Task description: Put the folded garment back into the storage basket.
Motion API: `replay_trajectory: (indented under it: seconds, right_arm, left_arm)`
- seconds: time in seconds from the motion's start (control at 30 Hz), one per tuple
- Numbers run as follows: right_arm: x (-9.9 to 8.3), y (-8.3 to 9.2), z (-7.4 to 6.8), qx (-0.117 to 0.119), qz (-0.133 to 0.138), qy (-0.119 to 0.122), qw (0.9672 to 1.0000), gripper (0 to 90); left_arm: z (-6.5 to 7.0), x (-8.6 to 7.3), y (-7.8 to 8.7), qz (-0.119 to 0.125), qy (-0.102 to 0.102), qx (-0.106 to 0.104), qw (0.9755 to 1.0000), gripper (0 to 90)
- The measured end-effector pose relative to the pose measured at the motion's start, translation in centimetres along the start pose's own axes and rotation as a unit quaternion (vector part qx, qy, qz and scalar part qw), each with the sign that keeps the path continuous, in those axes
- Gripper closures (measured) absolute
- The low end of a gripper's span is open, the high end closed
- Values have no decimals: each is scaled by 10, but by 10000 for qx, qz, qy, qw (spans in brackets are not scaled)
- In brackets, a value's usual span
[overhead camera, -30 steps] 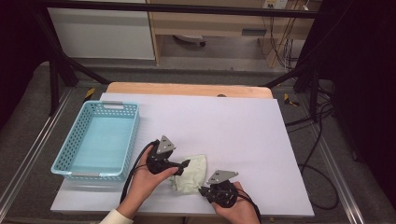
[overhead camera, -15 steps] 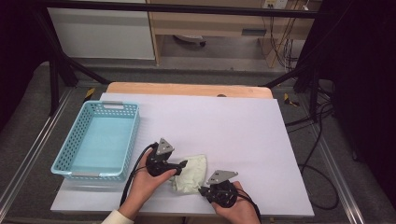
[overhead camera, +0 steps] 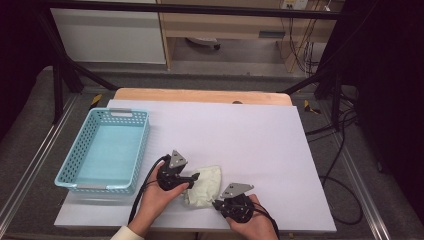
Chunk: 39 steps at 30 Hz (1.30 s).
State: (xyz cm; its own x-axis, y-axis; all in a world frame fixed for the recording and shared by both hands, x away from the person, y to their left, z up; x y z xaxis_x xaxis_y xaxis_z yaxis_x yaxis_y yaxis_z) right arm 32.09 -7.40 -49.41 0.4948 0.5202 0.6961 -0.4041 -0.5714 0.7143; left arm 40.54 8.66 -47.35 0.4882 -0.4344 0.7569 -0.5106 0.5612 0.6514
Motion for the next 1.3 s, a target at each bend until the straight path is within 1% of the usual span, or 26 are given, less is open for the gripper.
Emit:
replay_trajectory:
  seconds: [0.1,0.17,0.23,0.27,0.33,0.43,0.5,0.67,0.77,0.87,0.97,1.03,1.1,1.17,1.23,1.3]
  right_arm:
    - [0,0,0,-17,-26,5,10000,879]
    - [0,0,0,-15,-22,16,10000,878]
    - [0,0,0,-12,-26,13,10000,878]
    - [0,0,0,-9,-22,21,10000,878]
    - [0,0,0,-15,-28,33,10000,878]
    - [0,0,0,-14,-27,38,10000,878]
    - [0,0,0,-18,-27,48,10000,877]
    - [0,0,0,-7,-29,62,10000,877]
    - [0,0,0,16,-20,57,10000,877]
    - [1,-1,0,54,38,11,10000,878]
    - [1,-1,1,89,58,-9,9999,879]
    - [1,-2,0,91,65,20,9999,881]
    - [3,0,-1,95,86,34,9999,882]
    - [4,2,-2,143,142,28,9998,882]
    - [9,5,-3,211,221,43,9995,883]
    - [15,10,-3,245,293,10,9993,883]
  left_arm:
    - [-3,-4,-2,-110,-62,127,9998,373]
    - [-5,-6,-3,-133,-21,144,9998,383]
    - [-5,-8,-5,-172,63,54,9998,386]
    - [-4,-9,-6,-213,64,-15,9998,389]
    - [-1,-10,-8,-273,17,-67,9996,389]
    - [1,-13,-13,-370,70,-177,9991,393]
    - [3,-13,-14,-334,137,-242,9991,432]
    - [8,-14,-12,-348,264,-377,9983,556]
    - [11,-14,-12,-384,183,-443,9981,642]
    - [13,-15,-11,-414,250,-570,9972,720]
    - [15,-15,-11,-409,236,-587,9972,770]
    - [15,-14,-10,-428,180,-582,9972,796]
    - [13,-12,-8,-403,247,-619,9970,810]
    - [13,-10,-6,-408,177,-621,9971,816]
    - [12,-4,-2,-323,209,-673,9970,818]
    - [11,3,3,-292,126,-642,9974,818]
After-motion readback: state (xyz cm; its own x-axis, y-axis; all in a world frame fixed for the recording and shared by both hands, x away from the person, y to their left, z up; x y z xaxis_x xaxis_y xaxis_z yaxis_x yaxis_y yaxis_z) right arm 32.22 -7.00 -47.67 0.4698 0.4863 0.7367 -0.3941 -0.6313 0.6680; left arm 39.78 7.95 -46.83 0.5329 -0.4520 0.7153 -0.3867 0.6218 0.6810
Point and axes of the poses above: each handheld gripper's, and its own axes: y roughly backward along the jaws, x roughly out of its top, z roughly to its right, the point moved 6 cm from there along -y, roughly forward along the jaws, and after that the axes turned 2 degrees about -x, right-handed, at the moved point
